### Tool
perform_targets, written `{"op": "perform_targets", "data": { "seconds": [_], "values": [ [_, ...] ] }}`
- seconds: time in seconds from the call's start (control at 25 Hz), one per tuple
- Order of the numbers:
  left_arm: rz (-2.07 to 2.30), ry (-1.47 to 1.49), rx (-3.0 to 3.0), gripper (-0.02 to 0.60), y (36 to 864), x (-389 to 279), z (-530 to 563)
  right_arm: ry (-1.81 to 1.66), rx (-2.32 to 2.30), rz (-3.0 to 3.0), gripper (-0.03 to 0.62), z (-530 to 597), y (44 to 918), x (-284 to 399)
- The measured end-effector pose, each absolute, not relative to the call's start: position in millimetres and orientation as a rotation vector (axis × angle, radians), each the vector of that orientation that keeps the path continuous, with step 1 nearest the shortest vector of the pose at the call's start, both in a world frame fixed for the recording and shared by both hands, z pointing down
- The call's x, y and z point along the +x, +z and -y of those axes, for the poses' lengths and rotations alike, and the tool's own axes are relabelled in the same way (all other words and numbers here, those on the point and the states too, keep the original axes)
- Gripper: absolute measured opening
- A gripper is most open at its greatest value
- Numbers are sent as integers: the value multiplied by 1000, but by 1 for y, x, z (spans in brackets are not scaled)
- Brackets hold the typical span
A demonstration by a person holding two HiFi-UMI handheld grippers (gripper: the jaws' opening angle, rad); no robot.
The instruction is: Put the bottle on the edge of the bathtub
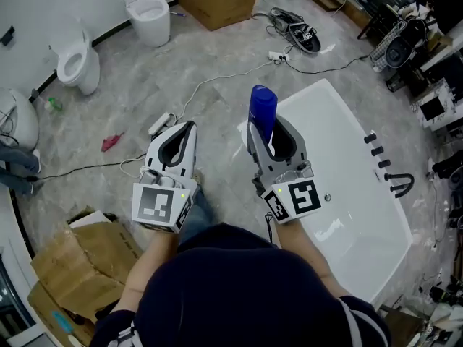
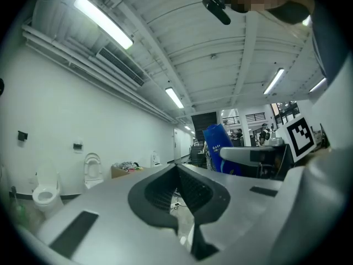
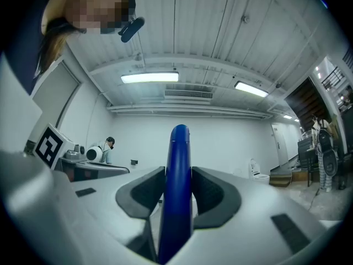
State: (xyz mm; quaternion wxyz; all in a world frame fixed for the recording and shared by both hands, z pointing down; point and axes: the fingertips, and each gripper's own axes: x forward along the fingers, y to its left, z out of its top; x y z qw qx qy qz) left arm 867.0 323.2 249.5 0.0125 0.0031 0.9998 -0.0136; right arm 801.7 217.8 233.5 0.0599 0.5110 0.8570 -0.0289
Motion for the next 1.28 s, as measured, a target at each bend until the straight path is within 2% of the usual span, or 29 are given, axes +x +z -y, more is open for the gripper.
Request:
{"op": "perform_targets", "data": {
  "seconds": [0.56, 1.28],
  "values": [
    [-3051, -173, -277, 23, 233, 692, -467, -86, 1327, -2687, 164, -358, 230, 642],
    [-3077, -24, -603, 23, 271, 522, -490, -80, 1059, -2859, 164, -365, 252, 494]
  ]
}}
